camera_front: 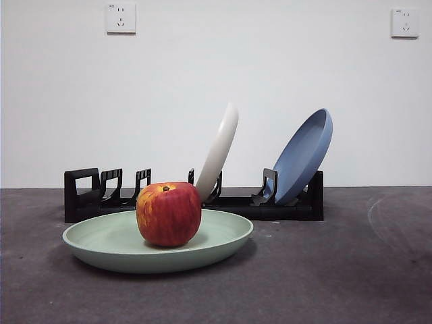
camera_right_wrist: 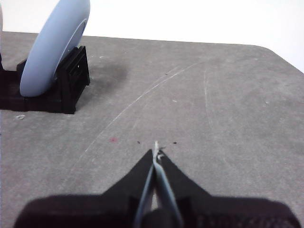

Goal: Take the green plate from the plate rack,put the plate on the table,take the apple from the table,put the apple in the plate

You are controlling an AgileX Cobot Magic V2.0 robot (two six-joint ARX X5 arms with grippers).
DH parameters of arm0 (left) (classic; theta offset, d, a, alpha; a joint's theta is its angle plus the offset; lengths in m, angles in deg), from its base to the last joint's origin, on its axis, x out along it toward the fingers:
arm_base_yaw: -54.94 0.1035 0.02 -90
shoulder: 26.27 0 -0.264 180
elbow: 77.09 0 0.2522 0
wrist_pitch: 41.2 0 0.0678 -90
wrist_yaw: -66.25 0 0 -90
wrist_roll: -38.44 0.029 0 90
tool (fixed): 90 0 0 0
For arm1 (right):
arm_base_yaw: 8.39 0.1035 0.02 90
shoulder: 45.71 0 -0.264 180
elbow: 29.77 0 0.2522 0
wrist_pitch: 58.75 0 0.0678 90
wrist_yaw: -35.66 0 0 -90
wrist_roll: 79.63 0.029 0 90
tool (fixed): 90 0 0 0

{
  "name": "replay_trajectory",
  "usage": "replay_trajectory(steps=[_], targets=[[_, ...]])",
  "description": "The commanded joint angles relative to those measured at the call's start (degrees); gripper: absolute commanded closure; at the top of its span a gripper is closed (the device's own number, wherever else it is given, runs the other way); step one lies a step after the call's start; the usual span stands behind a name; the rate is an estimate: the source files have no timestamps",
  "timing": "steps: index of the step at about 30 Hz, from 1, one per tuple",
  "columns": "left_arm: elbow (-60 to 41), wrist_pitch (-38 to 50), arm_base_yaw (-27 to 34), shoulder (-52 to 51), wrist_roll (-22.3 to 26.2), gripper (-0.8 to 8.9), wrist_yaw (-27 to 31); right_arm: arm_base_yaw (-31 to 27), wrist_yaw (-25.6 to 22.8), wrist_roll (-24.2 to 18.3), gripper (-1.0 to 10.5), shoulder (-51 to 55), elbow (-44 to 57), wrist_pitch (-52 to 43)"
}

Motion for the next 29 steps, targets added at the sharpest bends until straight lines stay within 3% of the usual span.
replay_trajectory(steps=[1,29], targets=[[-0.42,0.44,0.11,0.17,0.59,8.17,-0.09,-0.04,-0.26,1.36,9.5,0.11,0.5,-0.26],[-0.42,0.44,0.11,0.57,0.59,8.17,-0.09,-0.02,-0.87,2.08,9.5,0.09,0.5,-0.33]])
